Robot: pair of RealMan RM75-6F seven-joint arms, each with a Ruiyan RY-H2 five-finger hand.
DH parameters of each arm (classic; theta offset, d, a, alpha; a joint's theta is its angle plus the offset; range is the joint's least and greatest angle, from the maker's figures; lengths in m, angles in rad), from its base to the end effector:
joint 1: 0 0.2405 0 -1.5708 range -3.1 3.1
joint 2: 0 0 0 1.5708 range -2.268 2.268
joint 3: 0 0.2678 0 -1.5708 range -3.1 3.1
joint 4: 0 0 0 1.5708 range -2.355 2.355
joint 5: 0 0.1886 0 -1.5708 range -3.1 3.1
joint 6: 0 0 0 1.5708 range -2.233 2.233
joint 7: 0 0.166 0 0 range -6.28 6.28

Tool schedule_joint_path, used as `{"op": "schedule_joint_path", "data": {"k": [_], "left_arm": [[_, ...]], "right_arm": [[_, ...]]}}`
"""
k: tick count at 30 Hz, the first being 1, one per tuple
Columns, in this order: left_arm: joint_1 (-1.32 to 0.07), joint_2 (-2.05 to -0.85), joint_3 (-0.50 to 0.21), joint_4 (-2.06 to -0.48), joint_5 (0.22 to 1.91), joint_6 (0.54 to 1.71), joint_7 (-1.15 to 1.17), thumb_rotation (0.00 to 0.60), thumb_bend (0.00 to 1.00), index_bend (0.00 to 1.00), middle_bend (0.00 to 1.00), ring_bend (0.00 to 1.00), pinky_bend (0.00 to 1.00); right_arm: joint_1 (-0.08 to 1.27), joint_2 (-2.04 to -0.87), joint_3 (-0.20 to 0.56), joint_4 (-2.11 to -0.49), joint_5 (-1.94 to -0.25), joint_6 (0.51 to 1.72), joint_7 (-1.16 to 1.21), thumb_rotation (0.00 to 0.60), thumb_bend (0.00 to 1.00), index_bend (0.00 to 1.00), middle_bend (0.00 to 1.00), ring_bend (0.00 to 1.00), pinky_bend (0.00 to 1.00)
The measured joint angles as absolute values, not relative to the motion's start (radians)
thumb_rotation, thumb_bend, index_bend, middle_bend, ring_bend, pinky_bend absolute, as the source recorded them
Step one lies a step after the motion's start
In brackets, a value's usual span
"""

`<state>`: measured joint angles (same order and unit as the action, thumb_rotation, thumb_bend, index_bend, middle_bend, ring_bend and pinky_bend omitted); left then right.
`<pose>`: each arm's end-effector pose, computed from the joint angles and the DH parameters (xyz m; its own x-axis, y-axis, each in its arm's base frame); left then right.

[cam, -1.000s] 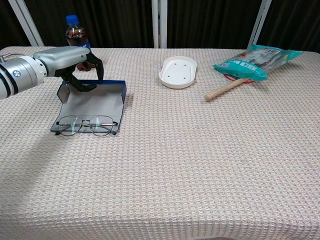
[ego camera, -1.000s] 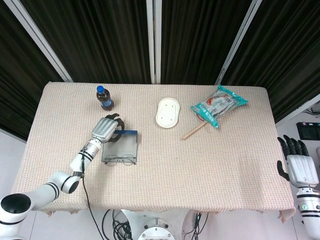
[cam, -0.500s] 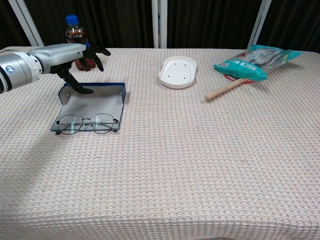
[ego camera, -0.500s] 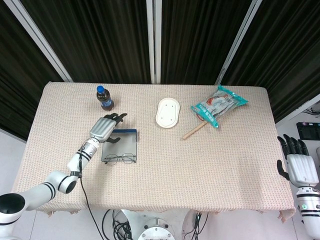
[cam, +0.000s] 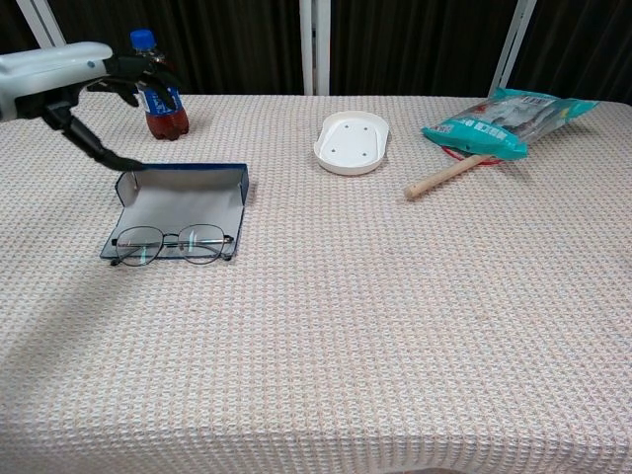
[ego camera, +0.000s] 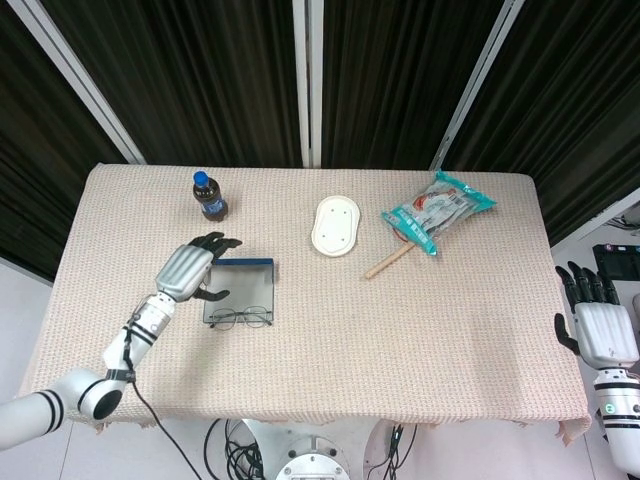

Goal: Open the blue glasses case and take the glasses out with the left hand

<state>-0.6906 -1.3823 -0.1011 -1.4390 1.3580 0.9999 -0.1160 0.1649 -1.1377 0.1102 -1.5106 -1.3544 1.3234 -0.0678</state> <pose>-0.1857 0.3653 0.0507 0.3056 0.2807 0.9098 0.9019 -0.3918 -0.1821 -0.3394 -0.2402 0.1843 0.4967 -0.0649 0.8655 -0.8629 0.0698 0.5005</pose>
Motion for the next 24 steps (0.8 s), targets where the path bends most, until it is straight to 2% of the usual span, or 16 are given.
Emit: {"op": "schedule_joint_path", "data": {"k": [4,10,18,24], "left_arm": [[-0.632,-1.327,-0.045,-1.541,1.328,0.994,-0.033,0.600,0.18,0.20,0.21,0.09,0.22],[-0.608,-1.390,-0.022,-1.544,1.317,0.985,-0.011,0.600,0.18,0.23,0.21,0.09,0.22],[-0.622,-1.454,-0.051,-1.515,1.282,0.954,0.019,0.600,0.18,0.25,0.21,0.09,0.22],[-0.641,-1.493,-0.078,-1.485,1.222,0.920,0.051,0.600,0.20,0.29,0.21,0.09,0.22]], "right_arm": [[0.169,-1.118,0.117,-1.547,-1.367,1.338,-0.083,0.600,0.51,0.00,0.00,0.00,0.00],[0.171,-1.088,0.129,-1.596,-1.367,1.357,-0.104,0.600,0.51,0.00,0.00,0.00,0.00],[0.165,-1.100,0.118,-1.586,-1.358,1.352,-0.102,0.600,0.51,0.00,0.00,0.00,0.00],[0.163,-1.102,0.117,-1.578,-1.357,1.353,-0.092,0.600,0.51,0.00,0.00,0.00,0.00]]}}
